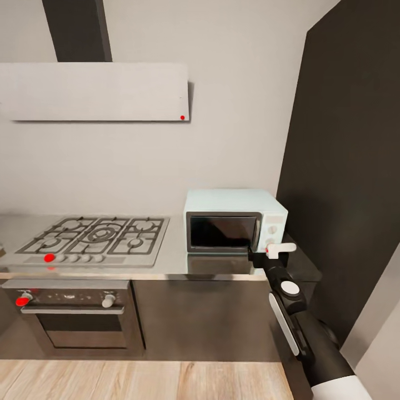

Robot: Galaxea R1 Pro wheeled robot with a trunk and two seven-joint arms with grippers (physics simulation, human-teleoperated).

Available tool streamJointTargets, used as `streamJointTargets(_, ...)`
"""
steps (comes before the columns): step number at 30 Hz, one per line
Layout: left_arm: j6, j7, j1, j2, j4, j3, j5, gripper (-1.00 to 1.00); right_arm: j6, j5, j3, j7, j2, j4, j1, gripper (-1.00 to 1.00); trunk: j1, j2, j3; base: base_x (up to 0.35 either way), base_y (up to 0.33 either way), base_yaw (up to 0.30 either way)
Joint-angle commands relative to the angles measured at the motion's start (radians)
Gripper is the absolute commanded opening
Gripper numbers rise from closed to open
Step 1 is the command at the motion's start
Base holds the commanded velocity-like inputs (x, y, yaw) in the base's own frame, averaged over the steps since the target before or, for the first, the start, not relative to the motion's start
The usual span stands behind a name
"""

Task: In the kitchen, take the popcorn bag from the countertop, put it into the microwave, and heat it until the popcorn is cooked so the cooked popcorn ends up inside the bag.

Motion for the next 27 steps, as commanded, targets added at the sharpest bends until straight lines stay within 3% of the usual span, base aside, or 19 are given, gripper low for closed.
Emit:
streamJointTargets(1, -0.003, 0.001, -0.001, 0.0, 0.001, 0.0, 0.001, 1.0, 0.006, 0.0, 0.003, -0.008, -0.001, -0.001, -0.001, 1.0, 0.0, -0.001, -0.001, 0.084, -0.076, 0.0)
streamJointTargets(5, -0.003, 0.001, -0.001, 0.0, 0.001, 0.0, 0.001, 1.0, 0.006, -0.001, 0.002, -0.009, -0.001, 0.008, -0.001, 1.0, 0.0, -0.001, -0.001, 0.021, -0.018, 0.0)
streamJointTargets(10, -0.003, 0.001, -0.001, 0.0, 0.001, 0.001, 0.002, 1.0, -0.003, -0.004, -0.045, -0.007, 0.0, 0.093, -0.013, 1.0, 0.0, -0.001, -0.001, 0.001, -0.001, 0.0)
streamJointTargets(27, -0.003, 0.001, -0.001, 0.0, 0.001, 0.0, 0.001, 1.0, -0.007, -0.003, -0.038, -0.005, 0.0, 0.084, -0.003, 1.0, 0.0, -0.001, -0.001, 0.107, 0.0, 0.0)
